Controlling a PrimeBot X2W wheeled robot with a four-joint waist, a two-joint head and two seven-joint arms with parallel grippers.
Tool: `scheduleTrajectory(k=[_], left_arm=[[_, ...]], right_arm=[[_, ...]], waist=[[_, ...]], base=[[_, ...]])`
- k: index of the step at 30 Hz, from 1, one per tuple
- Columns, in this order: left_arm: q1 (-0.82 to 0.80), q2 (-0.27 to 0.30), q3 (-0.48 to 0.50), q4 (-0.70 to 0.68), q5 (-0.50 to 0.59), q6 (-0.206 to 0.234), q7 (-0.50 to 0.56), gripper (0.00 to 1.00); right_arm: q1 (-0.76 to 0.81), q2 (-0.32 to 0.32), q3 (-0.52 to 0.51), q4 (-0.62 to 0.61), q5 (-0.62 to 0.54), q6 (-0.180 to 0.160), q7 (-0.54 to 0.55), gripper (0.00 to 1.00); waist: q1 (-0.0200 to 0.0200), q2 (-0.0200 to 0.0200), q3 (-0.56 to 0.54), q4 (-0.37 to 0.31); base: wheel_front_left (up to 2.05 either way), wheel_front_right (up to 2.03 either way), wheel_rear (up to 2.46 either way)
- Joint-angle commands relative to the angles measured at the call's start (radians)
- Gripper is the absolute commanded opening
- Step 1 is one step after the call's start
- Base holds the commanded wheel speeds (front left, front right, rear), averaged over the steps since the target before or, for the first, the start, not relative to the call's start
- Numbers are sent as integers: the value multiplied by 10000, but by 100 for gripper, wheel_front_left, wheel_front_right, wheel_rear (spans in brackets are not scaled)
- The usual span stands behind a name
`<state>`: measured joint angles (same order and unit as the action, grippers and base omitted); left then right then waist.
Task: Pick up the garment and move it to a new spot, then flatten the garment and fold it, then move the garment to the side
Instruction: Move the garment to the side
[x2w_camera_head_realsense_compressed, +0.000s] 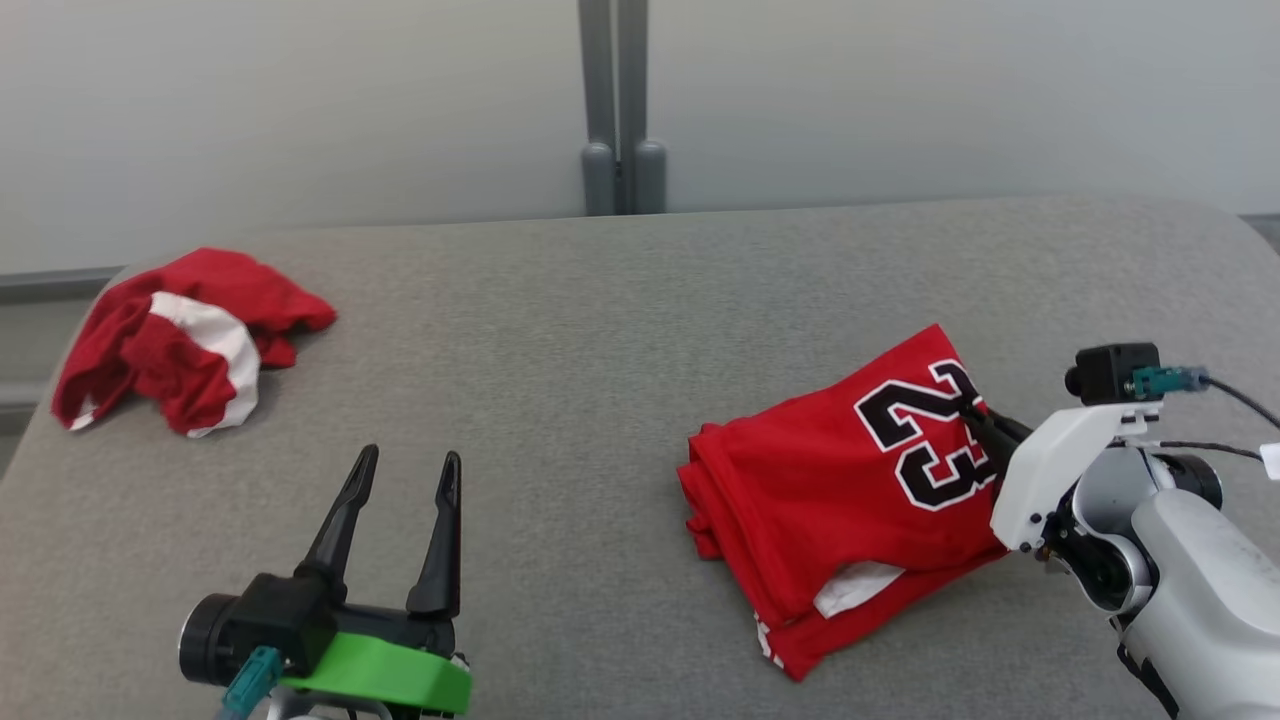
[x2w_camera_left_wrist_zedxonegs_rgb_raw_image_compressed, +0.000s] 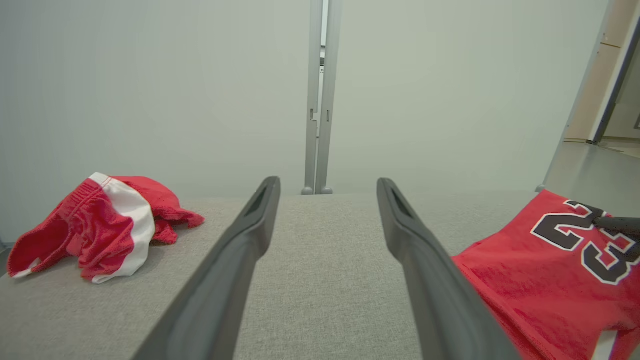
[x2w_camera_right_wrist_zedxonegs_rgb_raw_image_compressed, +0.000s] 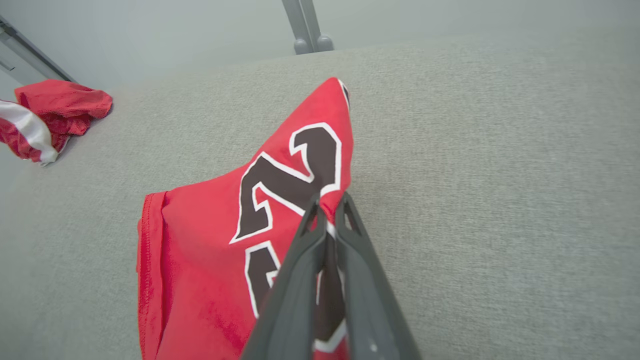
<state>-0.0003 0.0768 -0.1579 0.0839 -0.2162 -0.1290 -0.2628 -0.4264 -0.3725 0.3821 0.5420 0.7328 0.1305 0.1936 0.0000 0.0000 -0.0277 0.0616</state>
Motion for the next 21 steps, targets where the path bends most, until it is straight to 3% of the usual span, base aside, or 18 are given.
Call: scheduleTrajectory(k=[1,12,21], left_arm=[[-221,34,-36,-7,-81,-26,-25,100],[-931,330,-448,25,-157,-27,-14,100],[-1497,730,-485,-290,-18,-27,-13,100]], right_arm=[[-208,-99,37,-79,2,4,-69,0],[-1078,-169,357,-180,170,4,-546,0],[-2319,-385,696,224,530,5,-1469,0]], waist=[[0,0,348,-1409],[0,0,1079,-3263],[0,0,2268,-3465]], base=[[0,0,0],[0,0,0],[0,0,0]])
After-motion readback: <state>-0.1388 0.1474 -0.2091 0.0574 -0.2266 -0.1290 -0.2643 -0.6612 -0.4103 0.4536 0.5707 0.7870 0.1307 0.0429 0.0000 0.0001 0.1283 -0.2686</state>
